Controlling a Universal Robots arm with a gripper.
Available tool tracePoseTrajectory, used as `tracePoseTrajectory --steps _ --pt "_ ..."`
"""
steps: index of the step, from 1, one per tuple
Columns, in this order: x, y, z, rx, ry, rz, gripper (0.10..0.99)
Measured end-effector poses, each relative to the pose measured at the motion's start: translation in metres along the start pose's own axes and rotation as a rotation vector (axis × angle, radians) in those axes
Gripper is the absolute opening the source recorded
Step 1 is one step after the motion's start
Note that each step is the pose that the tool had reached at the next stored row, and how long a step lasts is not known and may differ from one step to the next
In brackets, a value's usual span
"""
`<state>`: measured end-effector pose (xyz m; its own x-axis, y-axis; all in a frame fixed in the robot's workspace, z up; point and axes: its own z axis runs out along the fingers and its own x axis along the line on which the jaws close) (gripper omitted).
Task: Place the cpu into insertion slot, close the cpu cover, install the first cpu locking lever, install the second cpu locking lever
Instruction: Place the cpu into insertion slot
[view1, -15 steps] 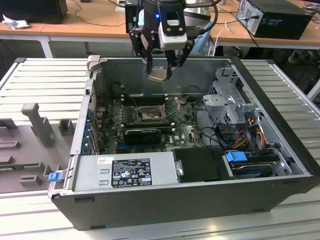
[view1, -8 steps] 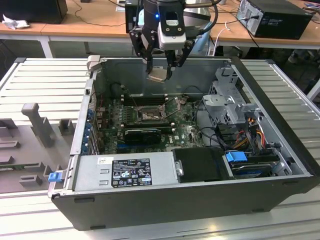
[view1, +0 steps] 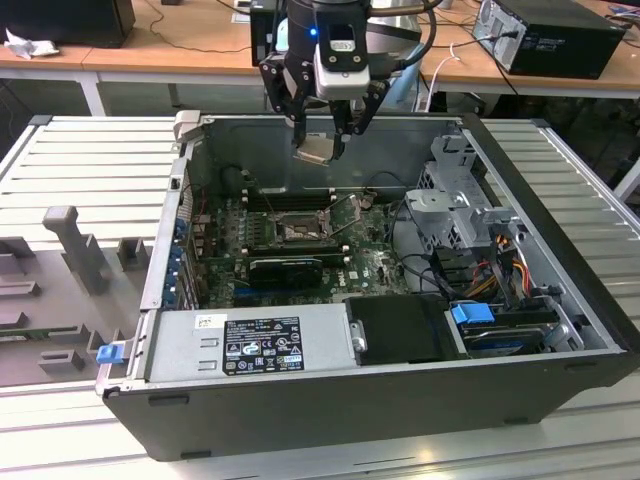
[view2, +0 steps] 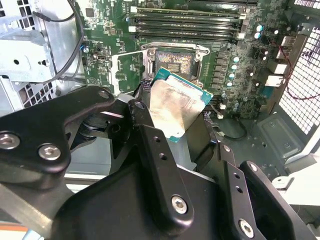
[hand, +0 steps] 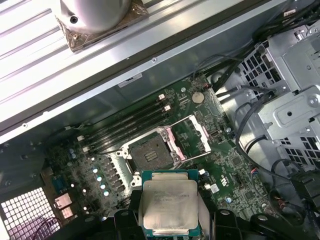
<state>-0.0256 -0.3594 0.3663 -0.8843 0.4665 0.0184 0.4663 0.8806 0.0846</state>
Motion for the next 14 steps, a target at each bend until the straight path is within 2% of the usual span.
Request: tracePoseTrajectory --steps 14 --pt "0.0 0.0 0.0 -0.001 -0.0037 0.043 0.525"
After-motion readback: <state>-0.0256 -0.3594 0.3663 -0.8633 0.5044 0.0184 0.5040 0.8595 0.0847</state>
